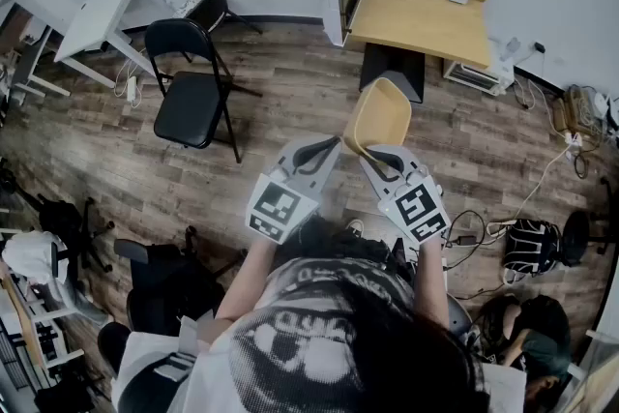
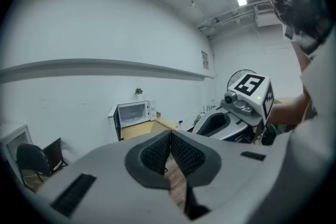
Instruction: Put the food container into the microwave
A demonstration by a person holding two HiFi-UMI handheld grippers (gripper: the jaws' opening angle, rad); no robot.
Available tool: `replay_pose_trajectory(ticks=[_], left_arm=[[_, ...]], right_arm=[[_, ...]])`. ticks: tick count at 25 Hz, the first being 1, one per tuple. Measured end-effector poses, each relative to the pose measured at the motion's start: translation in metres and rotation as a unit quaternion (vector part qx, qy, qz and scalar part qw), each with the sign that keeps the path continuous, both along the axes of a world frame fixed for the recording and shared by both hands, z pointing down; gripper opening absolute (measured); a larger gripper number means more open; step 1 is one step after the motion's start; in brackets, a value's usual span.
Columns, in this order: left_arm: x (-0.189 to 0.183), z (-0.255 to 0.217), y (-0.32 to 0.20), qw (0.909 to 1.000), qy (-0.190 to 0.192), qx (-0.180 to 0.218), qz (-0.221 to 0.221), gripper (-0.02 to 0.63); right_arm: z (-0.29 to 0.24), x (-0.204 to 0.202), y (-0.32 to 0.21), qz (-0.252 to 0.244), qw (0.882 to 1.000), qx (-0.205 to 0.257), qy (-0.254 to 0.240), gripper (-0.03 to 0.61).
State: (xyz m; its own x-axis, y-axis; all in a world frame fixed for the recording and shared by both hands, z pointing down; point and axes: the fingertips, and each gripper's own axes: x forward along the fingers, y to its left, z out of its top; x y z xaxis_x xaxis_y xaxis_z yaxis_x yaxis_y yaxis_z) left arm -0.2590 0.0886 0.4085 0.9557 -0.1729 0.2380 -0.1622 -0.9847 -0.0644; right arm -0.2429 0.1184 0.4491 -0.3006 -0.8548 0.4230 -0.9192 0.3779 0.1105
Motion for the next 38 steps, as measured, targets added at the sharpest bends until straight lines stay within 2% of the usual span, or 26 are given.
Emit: replay_pose_trajectory(ticks=[8,17,28,33,38], left_arm=[[0.012,0.001,-0.002,0.9999,-0.004,0.000,0.010,0.001],[0.032,0.007,0.021,0.9997,-0.007,-0.002,0.023,0.000],[0.049,0.015,0.036,0.9986,-0.030,0.002,0.044,0.002],[0.072,0.020,0.034,0.9973,-0.030,0.000,0.066,0.001],[0.113,0.023,0.022,0.9954,-0.023,-0.008,0.093,0.001]], right_arm=[[0.000,0.015,-0.003,0.018,1.000,0.004,-0.001,0.026],[0.009,0.036,0.022,0.034,0.999,-0.003,-0.003,0.026],[0.019,0.053,0.033,0.050,0.999,-0.006,-0.015,0.026],[0.023,0.073,0.030,0.070,0.997,-0.008,-0.014,0.026],[0.028,0.110,0.021,0.093,0.995,-0.018,-0.008,0.026]])
